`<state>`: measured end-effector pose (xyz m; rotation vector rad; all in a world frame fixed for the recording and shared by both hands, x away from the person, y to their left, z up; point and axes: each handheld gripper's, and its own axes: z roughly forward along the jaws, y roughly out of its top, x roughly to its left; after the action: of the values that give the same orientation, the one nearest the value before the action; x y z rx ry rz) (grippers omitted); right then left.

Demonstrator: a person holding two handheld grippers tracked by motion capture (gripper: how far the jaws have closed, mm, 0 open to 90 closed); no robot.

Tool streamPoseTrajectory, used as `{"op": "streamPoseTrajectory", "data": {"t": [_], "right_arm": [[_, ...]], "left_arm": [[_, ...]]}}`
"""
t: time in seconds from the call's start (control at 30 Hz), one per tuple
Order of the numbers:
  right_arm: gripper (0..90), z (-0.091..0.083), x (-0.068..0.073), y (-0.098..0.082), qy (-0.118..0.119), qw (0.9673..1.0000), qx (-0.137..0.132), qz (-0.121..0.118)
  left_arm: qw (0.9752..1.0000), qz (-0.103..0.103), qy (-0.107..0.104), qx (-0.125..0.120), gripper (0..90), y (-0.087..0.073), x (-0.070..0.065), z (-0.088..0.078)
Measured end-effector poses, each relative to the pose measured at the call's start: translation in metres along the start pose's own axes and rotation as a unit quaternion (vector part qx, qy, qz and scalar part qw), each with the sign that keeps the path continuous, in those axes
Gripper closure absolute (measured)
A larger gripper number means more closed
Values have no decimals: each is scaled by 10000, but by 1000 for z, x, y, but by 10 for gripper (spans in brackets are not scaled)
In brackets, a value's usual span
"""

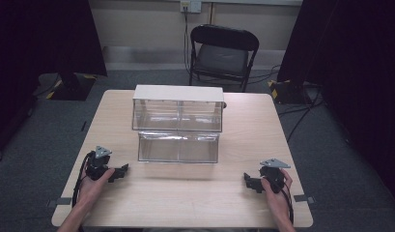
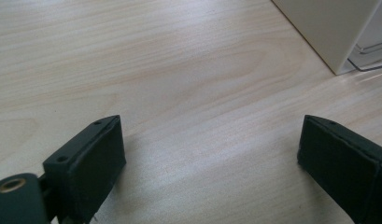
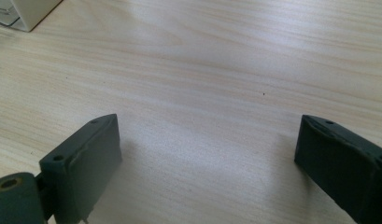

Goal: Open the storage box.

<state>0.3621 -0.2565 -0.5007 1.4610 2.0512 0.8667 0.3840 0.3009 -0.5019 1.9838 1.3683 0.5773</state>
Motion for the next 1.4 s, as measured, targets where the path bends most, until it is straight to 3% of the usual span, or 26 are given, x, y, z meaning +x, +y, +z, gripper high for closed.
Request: {"op": "streamPoseTrajectory", "data": {"t": [0.37, 0.53, 0.67, 0.83, 0.97, 1.2, 1.4], "right_arm": [[64, 0, 0, 0, 0, 10000, 0, 1], [64, 0, 0, 0, 1, 10000, 0, 1], [64, 0, 0, 0, 0, 10000, 0, 2], [64, 0, 0, 0, 0, 10000, -1, 1], [64, 0, 0, 0, 0, 10000, -1, 0], [64, 0, 0, 0, 0, 10000, -1, 0], [64, 0, 0, 0, -1, 10000, -1, -1]], "left_arm": [[9999, 7, -143, 88, 162, 3, -3, -4], [9993, 93, -354, -76, 166, 7, -9, -11], [9973, 124, -681, -247, 167, 11, -16, -17], [9957, 123, -822, -401, 173, 12, -23, -20], [9924, 177, -1111, -507, 173, 14, -30, -23], [9892, 455, -1258, -607, 171, 18, -41, -23], [9877, 490, -1345, -625, 165, 21, -48, -20]]}}
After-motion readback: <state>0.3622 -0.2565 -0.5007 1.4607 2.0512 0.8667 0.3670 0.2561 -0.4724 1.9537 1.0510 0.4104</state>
